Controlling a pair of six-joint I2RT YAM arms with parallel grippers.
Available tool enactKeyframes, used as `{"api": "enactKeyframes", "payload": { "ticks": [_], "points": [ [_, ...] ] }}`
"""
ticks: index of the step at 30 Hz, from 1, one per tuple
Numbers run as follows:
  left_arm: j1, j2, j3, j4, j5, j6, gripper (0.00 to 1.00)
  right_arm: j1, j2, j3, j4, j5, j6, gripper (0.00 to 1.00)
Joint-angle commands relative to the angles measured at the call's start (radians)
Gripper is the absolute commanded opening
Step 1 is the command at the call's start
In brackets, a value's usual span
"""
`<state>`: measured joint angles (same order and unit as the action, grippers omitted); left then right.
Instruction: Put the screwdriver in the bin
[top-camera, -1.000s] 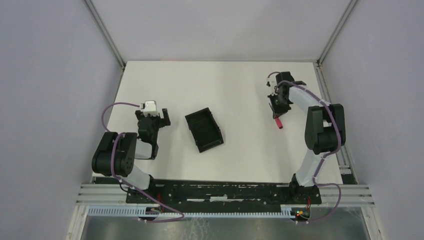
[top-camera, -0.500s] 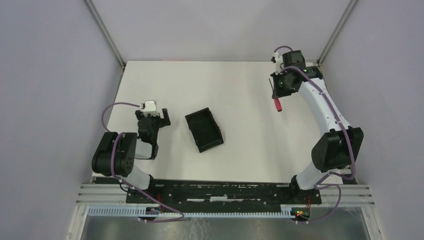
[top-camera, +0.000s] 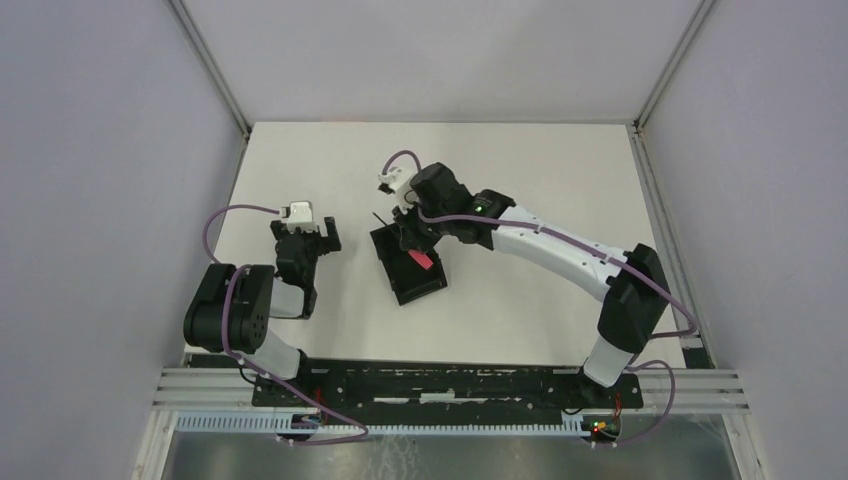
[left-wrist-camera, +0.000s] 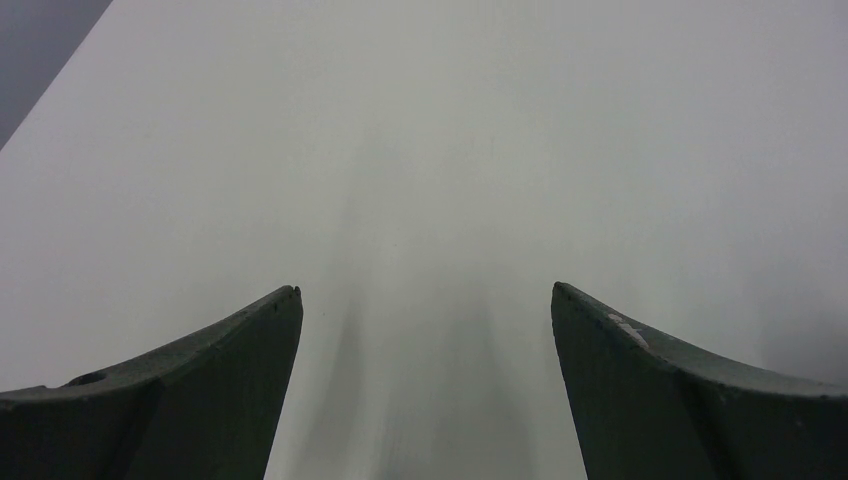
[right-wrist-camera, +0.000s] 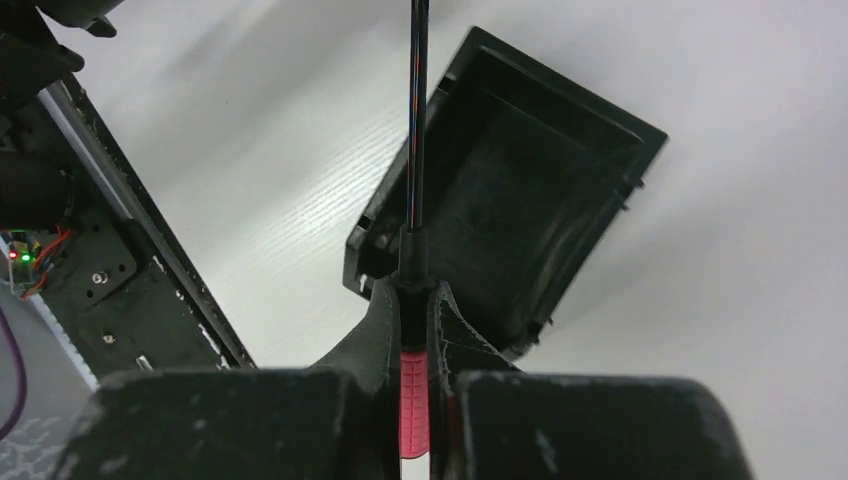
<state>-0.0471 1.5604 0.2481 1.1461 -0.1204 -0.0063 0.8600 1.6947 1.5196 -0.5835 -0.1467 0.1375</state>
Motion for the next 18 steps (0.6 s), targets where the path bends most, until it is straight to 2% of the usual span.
{"api": "enactKeyframes", "payload": {
  "ticks": [1,8,18],
  "points": [
    [0.003,-0.021,0.0,0.027,0.009,-0.015,1.0,0.05,0.063,-0.003,0.149,0.083,-0.11,0.0],
    [0.003,-0.022,0.0,0.028,0.008,-0.015,1.0,0.082,0.137,-0.08,0.235,0.14,-0.172,0.0],
    [0.003,-0.022,0.0,0.027,0.008,-0.015,1.0,0.083,0.231,-0.127,0.249,0.216,-0.189,0.0]
  ]
}}
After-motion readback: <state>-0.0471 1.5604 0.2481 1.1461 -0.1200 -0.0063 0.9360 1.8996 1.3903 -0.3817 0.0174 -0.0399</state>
